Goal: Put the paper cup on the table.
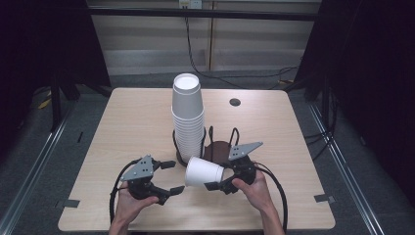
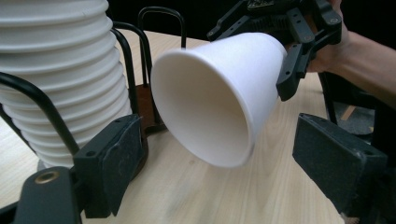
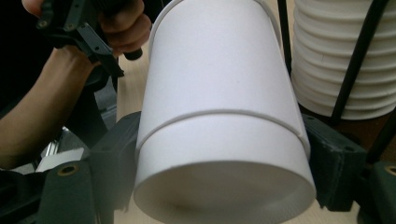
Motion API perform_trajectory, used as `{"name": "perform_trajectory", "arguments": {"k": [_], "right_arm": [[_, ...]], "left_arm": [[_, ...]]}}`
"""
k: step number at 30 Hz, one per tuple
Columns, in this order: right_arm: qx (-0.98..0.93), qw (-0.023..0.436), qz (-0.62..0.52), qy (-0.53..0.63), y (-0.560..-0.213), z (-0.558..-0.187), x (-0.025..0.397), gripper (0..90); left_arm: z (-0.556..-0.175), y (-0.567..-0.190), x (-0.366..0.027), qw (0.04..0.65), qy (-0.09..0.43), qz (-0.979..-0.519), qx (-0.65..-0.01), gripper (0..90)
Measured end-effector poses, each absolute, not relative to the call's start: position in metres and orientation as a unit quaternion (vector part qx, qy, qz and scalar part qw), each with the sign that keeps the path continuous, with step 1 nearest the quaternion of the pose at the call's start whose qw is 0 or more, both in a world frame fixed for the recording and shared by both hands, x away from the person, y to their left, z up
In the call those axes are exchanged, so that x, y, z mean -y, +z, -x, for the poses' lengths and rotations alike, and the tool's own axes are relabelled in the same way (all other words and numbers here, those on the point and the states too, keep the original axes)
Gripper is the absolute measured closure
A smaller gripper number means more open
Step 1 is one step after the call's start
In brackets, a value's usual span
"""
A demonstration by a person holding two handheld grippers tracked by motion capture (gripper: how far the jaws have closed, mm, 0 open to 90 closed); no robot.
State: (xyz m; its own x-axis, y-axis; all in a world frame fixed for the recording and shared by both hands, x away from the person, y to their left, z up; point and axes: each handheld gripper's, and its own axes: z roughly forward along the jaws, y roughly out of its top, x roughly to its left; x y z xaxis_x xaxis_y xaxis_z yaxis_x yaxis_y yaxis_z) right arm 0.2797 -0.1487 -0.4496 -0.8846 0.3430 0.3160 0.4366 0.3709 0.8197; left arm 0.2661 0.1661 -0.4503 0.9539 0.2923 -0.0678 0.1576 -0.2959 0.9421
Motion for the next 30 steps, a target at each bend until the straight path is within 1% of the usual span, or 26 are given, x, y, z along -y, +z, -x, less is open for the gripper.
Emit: {"name": "perform_trajectory", "arguments": {"k": [6, 9, 16, 25, 28, 29, 30], "right_arm": [[0.814, 0.037, 0.233, -0.530, -0.458, -0.275, 0.150, 22.4], [0.804, 0.041, 0.229, -0.547, -0.461, -0.273, 0.150, 22.5], [0.791, 0.039, 0.196, -0.578, -0.462, -0.269, 0.147, 22.4], [0.780, 0.038, 0.184, -0.596, -0.462, -0.266, 0.147, 22.4], [0.779, 0.038, 0.182, -0.599, -0.461, -0.266, 0.147, 22.5], [0.778, 0.038, 0.181, -0.600, -0.461, -0.266, 0.147, 22.5], [0.778, 0.040, 0.180, -0.601, -0.462, -0.266, 0.146, 22.5]], "left_arm": [[-0.265, -0.451, -0.165, 0.584, 0.051, -0.798, -0.140, 16.2], [-0.265, -0.451, -0.164, 0.586, 0.050, -0.797, -0.140, 16.0], [-0.263, -0.452, -0.160, 0.596, 0.051, -0.789, -0.138, 15.9], [-0.263, -0.454, -0.158, 0.602, 0.055, -0.784, -0.140, 15.7], [-0.264, -0.456, -0.157, 0.604, 0.046, -0.784, -0.137, 15.2], [-0.264, -0.457, -0.157, 0.602, 0.049, -0.785, -0.138, 15.0], [-0.265, -0.457, -0.156, 0.602, 0.049, -0.785, -0.141, 10.5]]}}
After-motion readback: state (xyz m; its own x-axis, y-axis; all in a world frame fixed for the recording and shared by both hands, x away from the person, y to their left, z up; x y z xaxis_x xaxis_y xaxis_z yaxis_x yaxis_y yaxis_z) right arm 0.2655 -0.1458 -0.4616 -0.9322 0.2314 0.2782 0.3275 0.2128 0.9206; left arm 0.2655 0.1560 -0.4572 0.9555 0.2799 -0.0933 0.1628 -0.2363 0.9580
